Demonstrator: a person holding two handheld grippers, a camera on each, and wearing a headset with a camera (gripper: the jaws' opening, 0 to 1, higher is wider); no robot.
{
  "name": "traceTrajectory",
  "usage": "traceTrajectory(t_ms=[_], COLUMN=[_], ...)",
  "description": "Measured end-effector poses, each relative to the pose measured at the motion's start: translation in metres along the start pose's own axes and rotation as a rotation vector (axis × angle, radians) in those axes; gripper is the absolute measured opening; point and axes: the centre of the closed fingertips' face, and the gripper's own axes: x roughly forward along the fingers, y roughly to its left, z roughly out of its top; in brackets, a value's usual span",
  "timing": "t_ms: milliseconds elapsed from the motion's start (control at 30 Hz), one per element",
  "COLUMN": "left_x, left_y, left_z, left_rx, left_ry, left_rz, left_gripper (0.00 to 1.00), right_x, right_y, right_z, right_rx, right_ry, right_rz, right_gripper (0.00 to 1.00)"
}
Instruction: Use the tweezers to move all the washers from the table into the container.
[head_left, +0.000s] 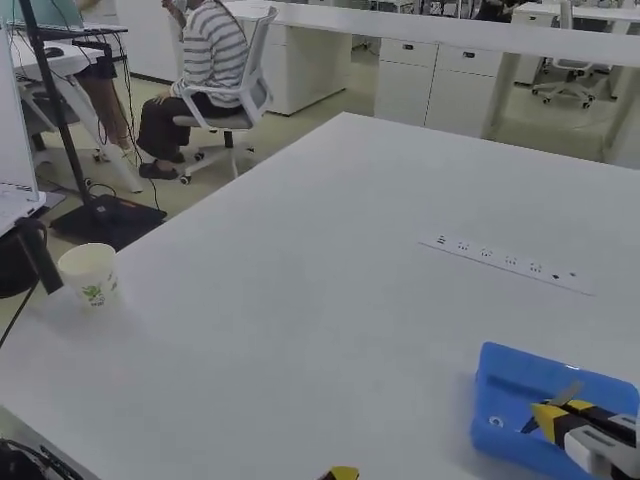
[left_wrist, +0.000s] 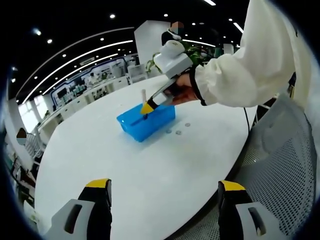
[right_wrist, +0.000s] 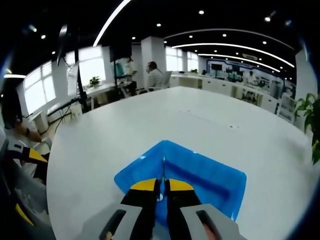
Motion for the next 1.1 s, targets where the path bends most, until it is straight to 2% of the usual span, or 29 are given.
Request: traceTrajectory(t_ms=[133, 500, 633, 967, 1100], left_x=[-0.001, -0.001, -0.001, -0.002, -0.001], left_y=[0.001, 0.0, 0.0, 0.0, -0.001], left_z=[0.001, 0.001, 0.002, 0.004, 0.003], left_rx=[0.001, 0.008, 0.006, 0.009, 0.016], left_ry=[-0.005, -0.007, -0.011, -0.025, -0.017], left_rz=[0.004, 0.003, 0.0, 0.003, 0.001], left_gripper=[0.9, 0.9, 0.9, 0.9, 0.9], right_x=[0.001, -0.012, -0.022, -0.049, -0.059], right_y=[-0.004, -0.012, -0.009, 0.003, 0.008], right_z=[-0.001, 0.011, 0.015, 0.024, 0.027], right_rx=[-0.002, -0.008, 0.01, -0.004, 0.003], right_ry=[0.008, -0.031, -0.053, -0.095, -0.114], right_rz=[0.0, -0.02, -0.024, -0.024, -0.024], right_gripper=[0.03, 0.03, 0.03, 0.03, 0.03])
